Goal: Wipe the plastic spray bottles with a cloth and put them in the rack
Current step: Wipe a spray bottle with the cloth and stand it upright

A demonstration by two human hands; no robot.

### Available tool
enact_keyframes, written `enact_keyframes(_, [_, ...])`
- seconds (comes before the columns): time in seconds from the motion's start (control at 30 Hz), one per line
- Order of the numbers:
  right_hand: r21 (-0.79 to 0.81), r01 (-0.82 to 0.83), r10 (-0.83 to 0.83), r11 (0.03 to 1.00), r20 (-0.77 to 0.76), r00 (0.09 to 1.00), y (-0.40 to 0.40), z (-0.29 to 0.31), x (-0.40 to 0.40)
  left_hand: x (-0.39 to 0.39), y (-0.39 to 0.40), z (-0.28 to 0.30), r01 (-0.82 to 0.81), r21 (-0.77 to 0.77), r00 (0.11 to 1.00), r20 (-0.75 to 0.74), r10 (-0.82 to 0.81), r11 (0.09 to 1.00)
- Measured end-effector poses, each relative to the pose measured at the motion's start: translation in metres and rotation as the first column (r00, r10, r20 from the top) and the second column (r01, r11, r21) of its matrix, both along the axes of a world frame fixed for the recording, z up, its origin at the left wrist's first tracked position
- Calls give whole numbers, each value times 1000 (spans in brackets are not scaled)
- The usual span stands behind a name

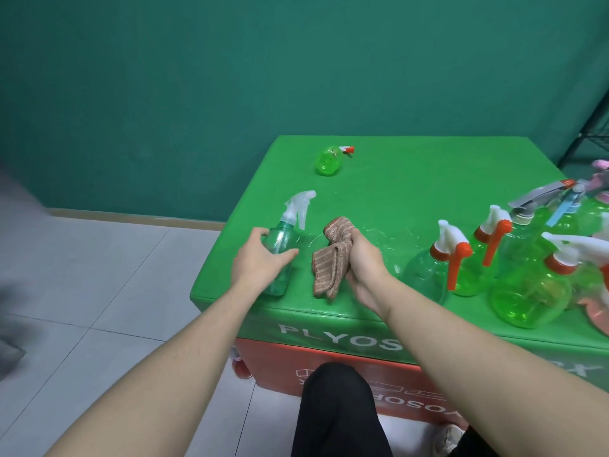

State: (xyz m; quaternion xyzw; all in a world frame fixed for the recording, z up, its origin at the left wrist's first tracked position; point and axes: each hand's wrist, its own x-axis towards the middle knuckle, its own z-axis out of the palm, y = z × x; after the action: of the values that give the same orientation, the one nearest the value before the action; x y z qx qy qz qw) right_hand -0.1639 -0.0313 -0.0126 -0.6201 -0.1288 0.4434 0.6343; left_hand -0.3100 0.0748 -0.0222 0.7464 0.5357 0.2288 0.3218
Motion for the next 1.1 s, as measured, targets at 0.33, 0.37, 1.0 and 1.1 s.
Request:
enact_keyframes(0.33, [44, -10, 12, 999, -44, 999, 22, 21, -2, 8, -7, -13, 305, -321, 882, 451, -138, 897])
enact_keyframes(0.37, [54, -4, 8, 999, -65, 998, 25, 23, -2, 11, -9, -14, 321, -332, 878, 455, -147, 887])
enact_keyframes(1.0, [-144, -119, 162, 982, 333, 929, 33, 18, -3, 25, -24, -14, 481, -434, 829, 508, -234, 762])
enact_keyframes(1.1, [-197, -91, 196, 976, 620, 760, 26, 17, -3, 28, -25, -12, 480, -455, 827, 520, -214, 750])
